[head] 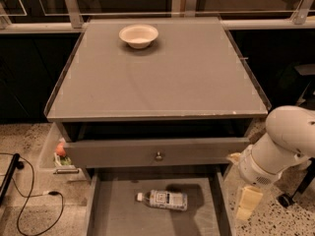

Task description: Pick blue plastic bottle from middle drawer and place on counter

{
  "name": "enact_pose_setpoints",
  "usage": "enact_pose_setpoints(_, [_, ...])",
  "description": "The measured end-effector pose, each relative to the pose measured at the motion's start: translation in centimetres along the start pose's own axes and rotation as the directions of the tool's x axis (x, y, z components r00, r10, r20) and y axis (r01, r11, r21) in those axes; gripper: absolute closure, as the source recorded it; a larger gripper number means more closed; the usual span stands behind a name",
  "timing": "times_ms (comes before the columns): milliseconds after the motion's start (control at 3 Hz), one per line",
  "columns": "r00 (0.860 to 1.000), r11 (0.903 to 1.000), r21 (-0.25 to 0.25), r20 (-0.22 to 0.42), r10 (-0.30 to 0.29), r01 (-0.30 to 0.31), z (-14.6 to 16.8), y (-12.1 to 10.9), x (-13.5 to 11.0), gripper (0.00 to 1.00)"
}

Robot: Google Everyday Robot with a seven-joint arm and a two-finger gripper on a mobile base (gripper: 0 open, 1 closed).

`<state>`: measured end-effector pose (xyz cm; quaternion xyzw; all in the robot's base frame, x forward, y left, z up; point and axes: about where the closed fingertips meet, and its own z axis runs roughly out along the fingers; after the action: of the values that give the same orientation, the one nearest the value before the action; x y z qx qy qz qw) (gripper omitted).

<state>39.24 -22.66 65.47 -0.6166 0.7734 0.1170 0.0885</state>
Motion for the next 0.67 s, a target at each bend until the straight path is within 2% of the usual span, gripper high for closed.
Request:
enact_pose_setpoints(333, [0.998,0.9998,-0.021,0.064,0.007,-0.005,5.6,1.6,1.8,0.0])
enact_pose_setpoints(667, [0.983,0.9994,0.022,0.179,0.024,-0.028,12.6,1.0,3.1,0.0])
